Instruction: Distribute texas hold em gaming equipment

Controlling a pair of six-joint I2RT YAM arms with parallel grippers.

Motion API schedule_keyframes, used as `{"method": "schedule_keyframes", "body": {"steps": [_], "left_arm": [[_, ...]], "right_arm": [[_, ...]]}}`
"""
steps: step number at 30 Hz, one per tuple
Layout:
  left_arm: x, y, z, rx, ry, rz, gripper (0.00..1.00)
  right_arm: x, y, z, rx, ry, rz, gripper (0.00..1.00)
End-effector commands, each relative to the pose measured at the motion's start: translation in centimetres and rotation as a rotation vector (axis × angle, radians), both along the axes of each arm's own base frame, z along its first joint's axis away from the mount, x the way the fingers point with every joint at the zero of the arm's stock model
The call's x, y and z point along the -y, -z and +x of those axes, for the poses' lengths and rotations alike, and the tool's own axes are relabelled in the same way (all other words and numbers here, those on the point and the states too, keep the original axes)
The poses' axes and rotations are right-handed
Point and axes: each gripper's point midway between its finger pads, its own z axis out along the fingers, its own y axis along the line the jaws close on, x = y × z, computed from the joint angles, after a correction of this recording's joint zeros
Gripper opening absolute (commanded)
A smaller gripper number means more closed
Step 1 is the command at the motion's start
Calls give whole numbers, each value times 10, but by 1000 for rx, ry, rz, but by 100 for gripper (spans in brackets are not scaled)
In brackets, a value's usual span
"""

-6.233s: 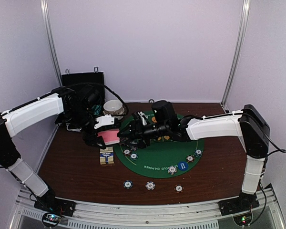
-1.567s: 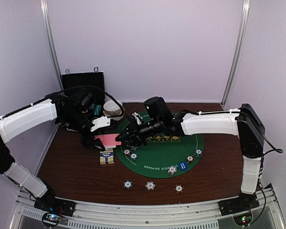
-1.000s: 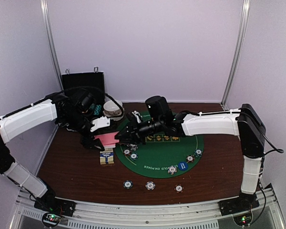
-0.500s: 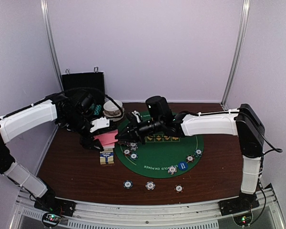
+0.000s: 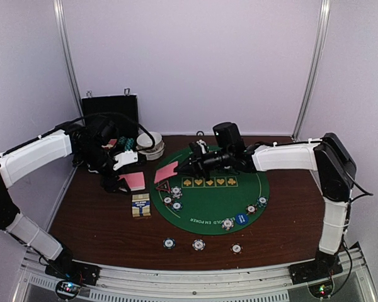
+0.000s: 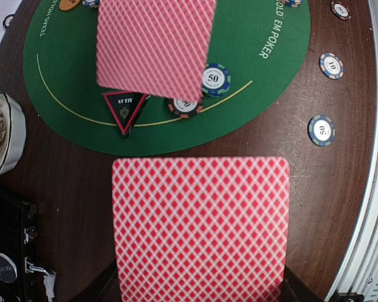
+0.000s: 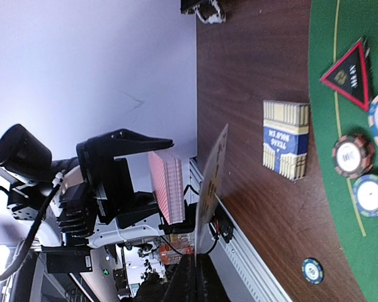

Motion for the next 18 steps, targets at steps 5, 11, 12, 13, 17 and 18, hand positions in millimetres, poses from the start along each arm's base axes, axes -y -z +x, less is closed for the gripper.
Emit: {"method": "schedule_keyframes", "body": {"steps": [5,11,12,13,17,18], "left_arm": [[-11,-13,0,37,-28,-23,0],[-10,-17,-4,28,-29,-33,0],[-10,-17,-5,28,-30,-35,0],[-11,-17,-5,28,-30,-35,0],[-11,-15,-6,21,-35,-33,0],[-11,-15,-6,18,-36,-34,0]], "right_arm": [[18,-6,35,50,31,2,0],[3,28,66,59,42,-85,0],[1,34,71,58,51,-100,0],[-1,40,77,59,58,-116,0],[-10,61,96,89,90,-169,0],[-11,70,99,89,92,-192,0]]}}
